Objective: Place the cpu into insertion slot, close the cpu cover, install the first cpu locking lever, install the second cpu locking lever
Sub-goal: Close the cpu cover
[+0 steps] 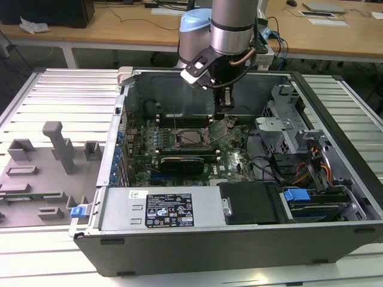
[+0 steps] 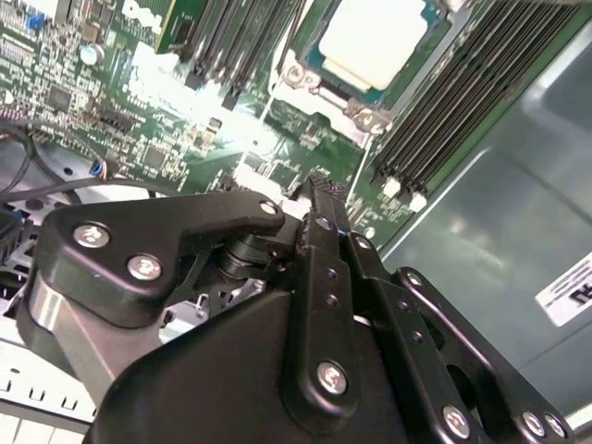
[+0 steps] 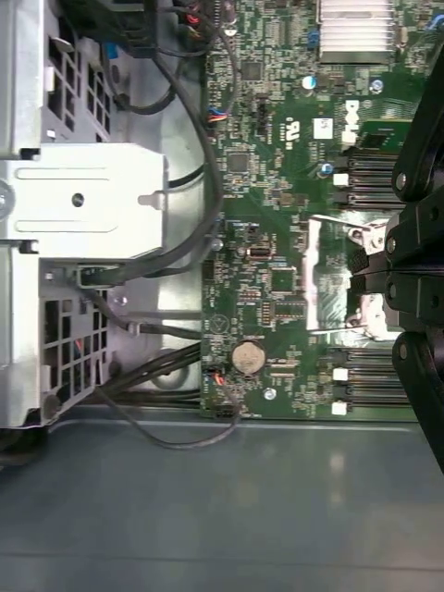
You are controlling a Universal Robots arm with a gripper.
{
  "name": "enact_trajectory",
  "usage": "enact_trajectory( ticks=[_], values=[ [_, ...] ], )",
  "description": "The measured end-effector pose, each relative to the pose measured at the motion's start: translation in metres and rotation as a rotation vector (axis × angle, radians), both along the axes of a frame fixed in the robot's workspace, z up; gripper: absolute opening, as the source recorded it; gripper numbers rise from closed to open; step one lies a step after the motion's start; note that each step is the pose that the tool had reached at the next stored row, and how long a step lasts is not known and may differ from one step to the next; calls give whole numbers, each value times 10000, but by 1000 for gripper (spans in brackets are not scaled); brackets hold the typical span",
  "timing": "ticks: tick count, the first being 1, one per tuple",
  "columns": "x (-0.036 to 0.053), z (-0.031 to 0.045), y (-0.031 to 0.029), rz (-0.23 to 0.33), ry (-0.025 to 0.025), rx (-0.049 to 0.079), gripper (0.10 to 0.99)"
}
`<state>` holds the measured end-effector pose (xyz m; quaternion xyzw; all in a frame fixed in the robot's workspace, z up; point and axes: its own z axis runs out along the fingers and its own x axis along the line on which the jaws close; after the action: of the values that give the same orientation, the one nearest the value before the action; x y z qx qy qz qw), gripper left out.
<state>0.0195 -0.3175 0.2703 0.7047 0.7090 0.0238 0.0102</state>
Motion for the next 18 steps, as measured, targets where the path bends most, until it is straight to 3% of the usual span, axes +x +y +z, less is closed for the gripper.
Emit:
enact_trajectory(
  ticks=[11, 18],
  values=[
    [266, -3, 0, 2, 0, 0, 106],
    [352, -104, 0, 1, 9, -5, 106]
  ],
)
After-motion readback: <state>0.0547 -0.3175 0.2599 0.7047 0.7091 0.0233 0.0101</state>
